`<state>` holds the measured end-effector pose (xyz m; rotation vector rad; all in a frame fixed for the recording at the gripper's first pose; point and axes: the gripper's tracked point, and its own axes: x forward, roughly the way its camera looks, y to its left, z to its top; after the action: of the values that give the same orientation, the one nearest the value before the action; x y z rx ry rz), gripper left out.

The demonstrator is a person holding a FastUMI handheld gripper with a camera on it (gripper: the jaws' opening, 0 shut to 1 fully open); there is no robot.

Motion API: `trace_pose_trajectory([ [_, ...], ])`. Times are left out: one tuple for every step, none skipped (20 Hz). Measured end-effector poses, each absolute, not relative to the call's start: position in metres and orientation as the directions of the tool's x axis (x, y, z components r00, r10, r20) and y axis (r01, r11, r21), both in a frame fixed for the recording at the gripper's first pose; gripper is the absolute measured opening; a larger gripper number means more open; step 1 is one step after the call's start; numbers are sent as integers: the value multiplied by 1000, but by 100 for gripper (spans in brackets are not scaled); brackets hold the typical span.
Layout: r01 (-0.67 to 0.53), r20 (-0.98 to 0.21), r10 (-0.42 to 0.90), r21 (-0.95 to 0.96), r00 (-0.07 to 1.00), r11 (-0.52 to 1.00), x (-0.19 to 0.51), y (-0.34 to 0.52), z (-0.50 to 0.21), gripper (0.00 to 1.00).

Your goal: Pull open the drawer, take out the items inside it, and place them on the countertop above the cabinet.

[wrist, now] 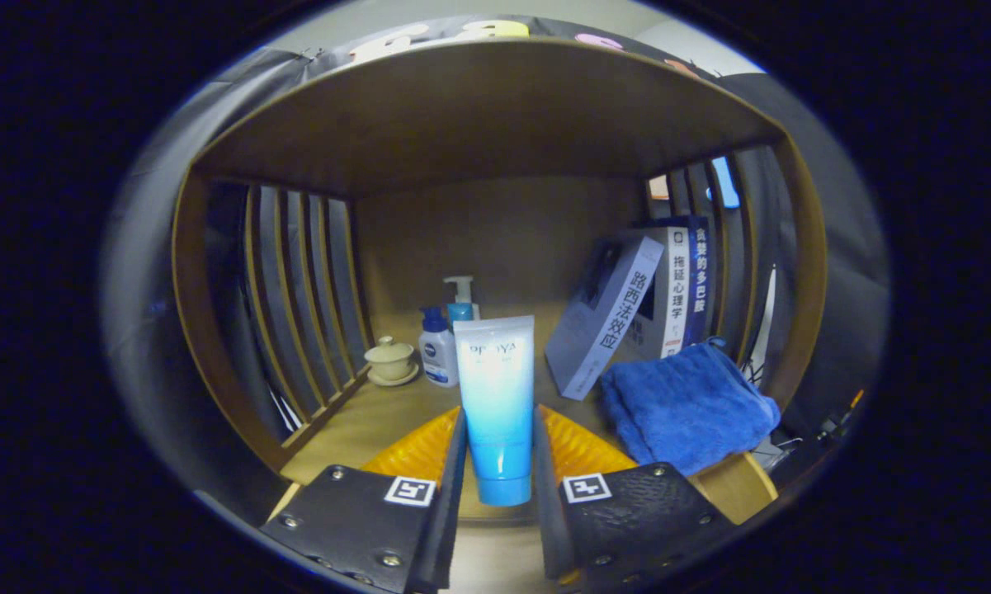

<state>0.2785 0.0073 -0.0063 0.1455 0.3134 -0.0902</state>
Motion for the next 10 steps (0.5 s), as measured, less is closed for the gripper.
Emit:
trace_pose_trajectory([
  [116,-328,-72,117,942,986,286,7,-19,42],
  [120,-346,-77,105,935,987,292,7,-31,42],
  [127,-369,-82,98,926,987,297,7,-45,42],
  [131,-395,-85,91,915,987,302,7,-60,42],
  [134,-415,-83,94,906,986,305,8,-72,42],
  [133,-420,-76,109,904,985,309,10,-78,42],
  [132,-422,-70,119,904,984,311,12,-82,42],
  [137,-428,-72,121,901,983,313,11,-89,42],
  [141,-431,-77,119,899,983,316,11,-94,42],
  [140,-440,-76,115,895,983,317,12,-100,42],
])
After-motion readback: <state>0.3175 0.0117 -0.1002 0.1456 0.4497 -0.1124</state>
